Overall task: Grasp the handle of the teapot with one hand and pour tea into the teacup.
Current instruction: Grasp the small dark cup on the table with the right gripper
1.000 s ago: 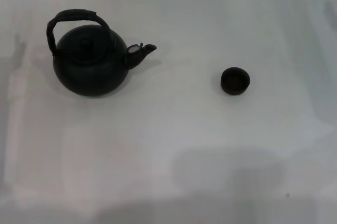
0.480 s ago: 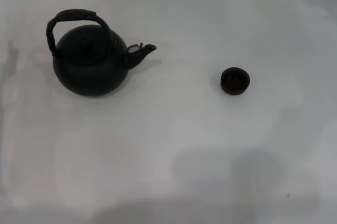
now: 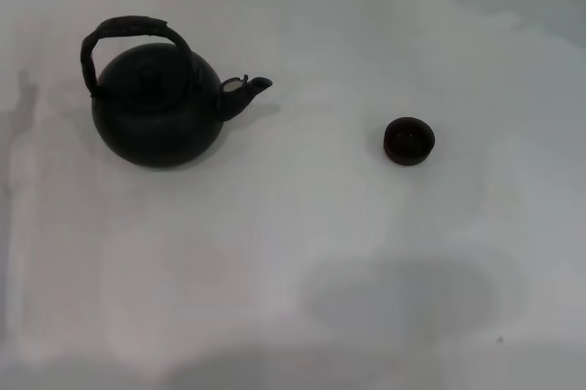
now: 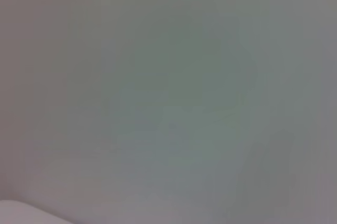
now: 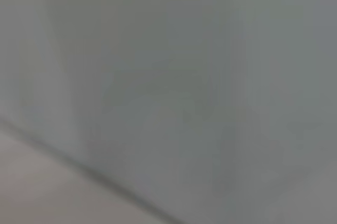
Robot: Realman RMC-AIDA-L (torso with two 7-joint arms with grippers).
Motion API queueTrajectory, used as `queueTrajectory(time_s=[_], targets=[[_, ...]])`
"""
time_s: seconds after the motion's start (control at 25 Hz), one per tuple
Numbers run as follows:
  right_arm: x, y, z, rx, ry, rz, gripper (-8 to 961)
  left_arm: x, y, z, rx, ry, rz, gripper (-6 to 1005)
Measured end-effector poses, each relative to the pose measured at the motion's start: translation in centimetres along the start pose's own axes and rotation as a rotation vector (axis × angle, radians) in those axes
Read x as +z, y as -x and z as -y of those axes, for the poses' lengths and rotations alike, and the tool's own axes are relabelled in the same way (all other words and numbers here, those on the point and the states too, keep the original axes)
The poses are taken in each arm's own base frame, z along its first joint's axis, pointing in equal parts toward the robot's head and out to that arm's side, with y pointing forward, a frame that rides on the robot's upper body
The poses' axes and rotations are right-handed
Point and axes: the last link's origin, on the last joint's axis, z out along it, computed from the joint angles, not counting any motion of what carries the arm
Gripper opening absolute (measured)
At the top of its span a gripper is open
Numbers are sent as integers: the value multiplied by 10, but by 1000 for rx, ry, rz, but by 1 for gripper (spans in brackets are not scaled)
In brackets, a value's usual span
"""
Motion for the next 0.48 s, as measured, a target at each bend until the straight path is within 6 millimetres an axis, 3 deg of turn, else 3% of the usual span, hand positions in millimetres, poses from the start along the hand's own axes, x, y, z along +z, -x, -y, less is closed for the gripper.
queueTrajectory(time_s=[0.28, 0.48], targets=[[12, 8, -50, -160, 192, -173, 825, 6, -1, -5, -1, 13, -1, 848], [27, -6, -85, -271, 278, -317, 822, 9, -2, -8, -2, 22, -6, 848]])
